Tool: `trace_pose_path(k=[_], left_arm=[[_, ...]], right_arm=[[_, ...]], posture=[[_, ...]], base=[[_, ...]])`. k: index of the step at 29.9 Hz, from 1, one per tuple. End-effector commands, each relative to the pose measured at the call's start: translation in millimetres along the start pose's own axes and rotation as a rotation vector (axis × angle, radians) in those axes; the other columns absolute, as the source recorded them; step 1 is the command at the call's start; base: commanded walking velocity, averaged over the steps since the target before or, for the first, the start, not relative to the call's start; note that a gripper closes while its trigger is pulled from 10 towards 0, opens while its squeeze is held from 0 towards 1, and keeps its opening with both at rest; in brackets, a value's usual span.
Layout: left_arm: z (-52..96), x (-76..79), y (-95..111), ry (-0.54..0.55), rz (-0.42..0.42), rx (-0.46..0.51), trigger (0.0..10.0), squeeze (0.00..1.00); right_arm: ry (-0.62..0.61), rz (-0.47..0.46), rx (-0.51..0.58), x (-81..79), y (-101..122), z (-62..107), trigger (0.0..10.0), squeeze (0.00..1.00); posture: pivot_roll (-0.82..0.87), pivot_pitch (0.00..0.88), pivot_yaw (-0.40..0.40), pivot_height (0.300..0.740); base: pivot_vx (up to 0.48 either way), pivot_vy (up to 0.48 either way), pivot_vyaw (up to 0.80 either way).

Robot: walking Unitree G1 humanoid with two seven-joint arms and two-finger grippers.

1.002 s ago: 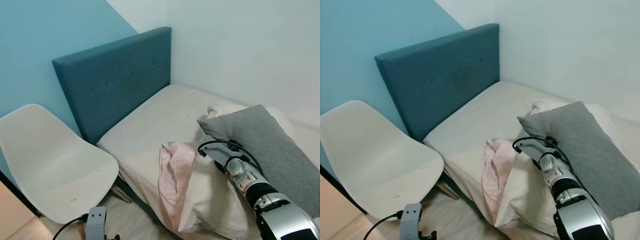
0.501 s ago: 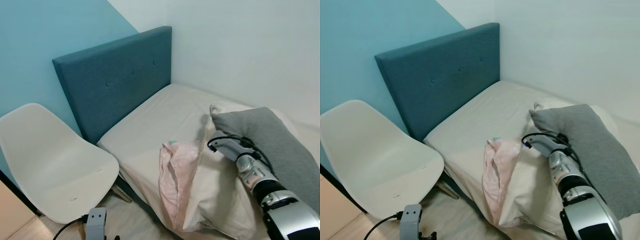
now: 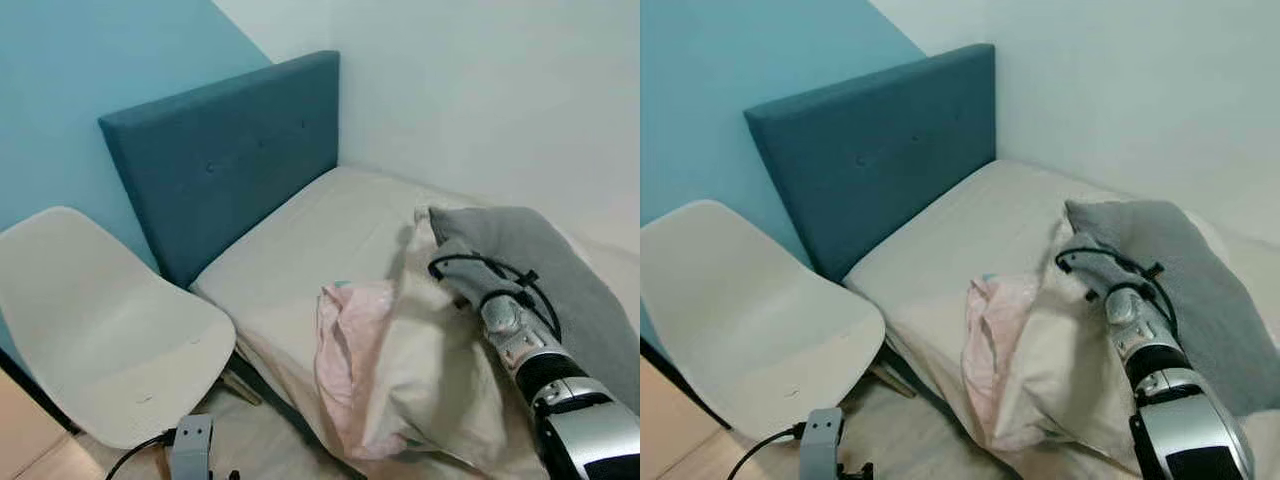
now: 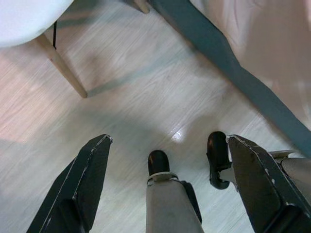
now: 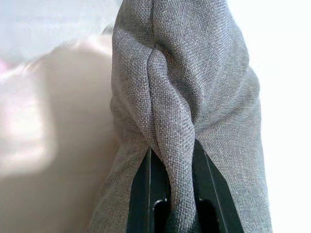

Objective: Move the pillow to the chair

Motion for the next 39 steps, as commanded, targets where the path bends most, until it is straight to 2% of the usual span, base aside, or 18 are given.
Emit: trace_pose_path(k=[1, 2, 4, 6, 8, 10, 11, 12, 14, 19, 20, 21, 23, 25, 28, 32, 33, 39], left_arm=[[-0.3, -0.4, 1.7, 0.003, 0.002, 0.004, 10.0, 0.0], [-0.4, -0.7, 2.4, 0.004, 0.002, 0.006, 10.0, 0.0], [-0.4, -1.3, 3.5, 0.007, 0.004, 0.01, 10.0, 0.0], [-0.6, -1.6, 4.7, 0.009, 0.01, 0.014, 10.0, 0.0], [-0.7, -1.3, 5.5, 0.008, 0.011, 0.016, 10.0, 0.0], [-0.7, -1.3, 5.5, 0.008, 0.011, 0.016, 10.0, 0.0], [-1.4, 0.2, 8.3, 0.007, 0.019, 0.024, 10.0, 0.0], [-1.4, 0.2, 8.3, 0.007, 0.019, 0.024, 10.0, 0.0], [-2.0, 1.6, 11.6, 0.005, 0.03, 0.034, 10.0, 0.0], [-2.6, 2.7, 14.5, 0.0, 0.037, 0.041, 10.0, 0.0], [-2.6, 2.7, 14.5, 0.0, 0.037, 0.041, 10.0, 0.0], [-2.6, 2.7, 15.0, 0.0, 0.038, 0.041, 10.0, 0.0], [-2.7, 2.7, 15.3, 0.0, 0.039, 0.042, 10.0, 0.0], [-2.8, 2.5, 15.7, 0.0, 0.037, 0.042, 10.0, 0.0], [-2.9, 1.9, 17.1, 0.004, 0.035, 0.046, 10.0, 0.0], [-4.0, 0.5, 33.6, 0.015, 0.021, 0.099, 10.0, 0.0], [-4.0, 0.5, 33.6, 0.015, 0.021, 0.099, 10.0, 0.0], [-5.1, 2.4, 41.7, 0.017, 0.004, 0.118, 10.0, 0.0]], right_arm=[[-0.085, -0.061, 0.104, 26.1, 28.4, -4.4, 0.0, 0.0], [-0.097, -0.068, 0.124, 30.7, 33.3, -4.7, 0.0, 0.0], [-0.125, -0.178, 0.215, 47.4, 56.2, -4.4, 0.0, 0.0], [-0.151, -0.232, 0.315, 65.0, 80.7, -1.7, 0.0, 0.0], [-0.171, -0.286, 0.416, 81.6, 105.1, 3.7, 0.0, 0.09], [-0.171, -0.286, 0.416, 81.6, 105.1, 3.7, 0.0, 0.09], [-0.19, -0.375, 0.597, 107.8, 146.0, 19.0, 0.0, 0.15], [-0.19, -0.375, 0.597, 107.8, 146.0, 19.0, 0.0, 0.15], [-0.206, -0.414, 0.73, 125.5, 174.7, 35.0, 0.0, 0.15], [-0.168, -0.495, 0.891, 134.6, 209.0, 58.3, 0.0, 0.15], [-0.168, -0.495, 0.891, 134.6, 209.0, 58.3, 0.0, 0.15], [-0.125, -0.525, 0.958, 132.3, 222.4, 68.8, 0.0, 0.15], [-0.084, -0.548, 1.008, 129.2, 231.7, 77.2, 0.0, 0.15], [-0.006, -0.567, 1.054, 115.4, 242.6, 86.6, 0.0, 0.15], [0.045, -0.557, 1.055, 99.9, 246.7, 88.9, 0.0, 0.15], [0.178, -0.59, 1.036, 59.2, 250.9, 91.0, 0.0, 0.28], [0.178, -0.59, 1.036, 59.2, 250.9, 91.0, 0.0, 0.28], [0.292, -0.584, 0.972, 17.1, 242.1, 90.2, 0.0, 0.3]], posture=[[-0.23, 0.011, 0.034, 0.71], [-0.23, 0.011, 0.034, 0.71], [-0.23, 0.01, 0.037, 0.71], [-0.24, 0.007, 0.043, 0.71], [-0.24, 0.004, 0.043, 0.71], [-0.24, 0.004, 0.043, 0.71], [-0.23, 0.006, 0.044, 0.71], [-0.23, 0.006, 0.044, 0.71], [-0.23, 0.007, 0.045, 0.71], [-0.23, 0.008, 0.044, 0.71], [-0.23, 0.008, 0.044, 0.71], [-0.23, 0.006, 0.046, 0.71], [-0.23, 0.004, 0.049, 0.71], [-0.23, 0.004, 0.05, 0.71], [-0.23, 0.003, 0.049, 0.71], [-0.22, 0.0, 0.05, 0.71], [-0.22, 0.0, 0.05, 0.71], [-0.22, 0.0, 0.053, 0.71]], base=[[0.0, 0.0, 0.0], [0.0, 0.0, 0.0], [0.0, 0.0, 0.0], [0.0, 0.0, 0.8], [0.0, 0.0, 0.8], [0.0, 0.0, 0.8], [0.0, 0.0, 0.8], [0.0, 0.0, 0.8], [0.0, 0.0, 0.8], [0.0, 0.0, 0.8], [0.0, 0.0, 0.8], [0.0, 0.0, 0.8], [0.0, 0.0, 0.8], [0.0, 0.0, 0.8], [0.0, 0.0, 0.8], [0.0, 0.0, 0.8], [0.0, 0.0, 0.8], [0.0, 0.0, 0.8]])
Point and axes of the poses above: a point about 5 cm out from each wrist's last joint towards the gripper, its own z axis pointing back from the gripper into the wrist, its own y axis along the axis of the wrist's last joint, x = y × z, the point moved 5 cm from there along -z, pointing out of the wrist towards the gripper, and after that the axes turned 15 degrees about z, right-handed, at the moved point
